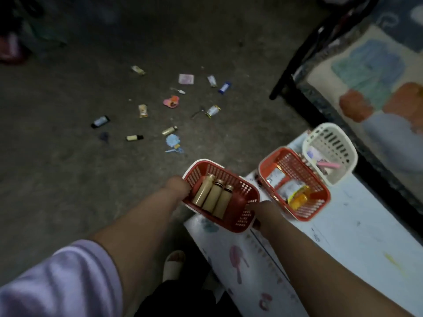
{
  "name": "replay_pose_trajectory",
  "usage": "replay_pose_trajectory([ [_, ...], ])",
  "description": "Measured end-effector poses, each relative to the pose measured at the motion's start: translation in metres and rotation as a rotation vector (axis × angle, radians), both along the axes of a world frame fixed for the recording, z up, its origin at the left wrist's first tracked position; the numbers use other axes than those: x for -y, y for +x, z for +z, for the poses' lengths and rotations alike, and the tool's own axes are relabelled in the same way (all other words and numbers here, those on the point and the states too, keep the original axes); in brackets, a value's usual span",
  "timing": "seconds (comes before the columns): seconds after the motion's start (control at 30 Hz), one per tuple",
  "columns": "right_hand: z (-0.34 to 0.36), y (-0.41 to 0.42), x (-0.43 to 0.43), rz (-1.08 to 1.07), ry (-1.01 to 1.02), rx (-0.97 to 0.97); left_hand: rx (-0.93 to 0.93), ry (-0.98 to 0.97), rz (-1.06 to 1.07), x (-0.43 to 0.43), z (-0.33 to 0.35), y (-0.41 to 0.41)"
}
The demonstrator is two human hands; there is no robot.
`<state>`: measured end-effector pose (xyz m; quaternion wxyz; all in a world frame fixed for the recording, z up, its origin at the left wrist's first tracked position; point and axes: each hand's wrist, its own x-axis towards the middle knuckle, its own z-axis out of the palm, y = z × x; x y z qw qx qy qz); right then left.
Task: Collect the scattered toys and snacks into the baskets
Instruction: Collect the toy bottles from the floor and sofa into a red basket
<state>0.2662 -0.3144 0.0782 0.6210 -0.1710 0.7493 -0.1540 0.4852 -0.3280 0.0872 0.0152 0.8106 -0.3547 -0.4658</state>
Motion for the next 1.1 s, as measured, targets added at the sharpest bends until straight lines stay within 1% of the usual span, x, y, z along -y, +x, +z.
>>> replay_pose_trajectory([
  [0.07, 0.026, 0.028, 0.018, 0.01, -0.06, 0.076, 0.004, -0.021, 0.079, 0.004, 0.016, 0.026],
  [0.1, 0.035, 0.045, 0.03, 0.053, -0.096, 0.09, 0.015, -0.037, 0.118, 0.004, 0.026, 0.044],
  [0.2, 0.05, 0.088, 0.055, 0.2, -0.174, 0.007, 0.06, -0.068, 0.217, 0.003, 0.045, 0.083],
  [0.27, 0.058, 0.122, 0.068, 0.244, -0.198, -0.007, 0.036, -0.093, 0.317, 0.001, 0.051, 0.117],
  [0.4, 0.074, 0.183, 0.084, 0.27, -0.224, 0.02, -0.039, -0.085, 0.439, 0.003, 0.05, 0.177],
  [0.47, 0.073, 0.219, 0.094, 0.267, -0.21, 0.029, -0.044, -0.079, 0.452, 0.006, 0.048, 0.215],
  [0.57, 0.075, 0.274, 0.11, 0.266, -0.201, 0.031, -0.029, -0.062, 0.414, 0.015, 0.042, 0.272],
  [0.6, 0.073, 0.304, 0.119, 0.278, -0.174, 0.029, -0.019, -0.054, 0.401, 0.02, 0.043, 0.304],
  [0.67, 0.075, 0.323, 0.127, 0.274, -0.156, 0.047, 0.007, -0.058, 0.37, 0.024, 0.045, 0.324],
  [0.73, 0.07, 0.37, 0.146, 0.269, -0.141, 0.049, 0.033, -0.077, 0.371, 0.038, 0.051, 0.373],
  [0.9, 0.062, 0.434, 0.183, 0.29, -0.159, 0.022, -0.074, -0.162, 0.4, 0.074, 0.074, 0.439],
  [1.1, 0.043, 0.48, 0.246, 0.271, -0.189, 0.003, -0.141, -0.226, 0.454, 0.132, 0.073, 0.476],
])
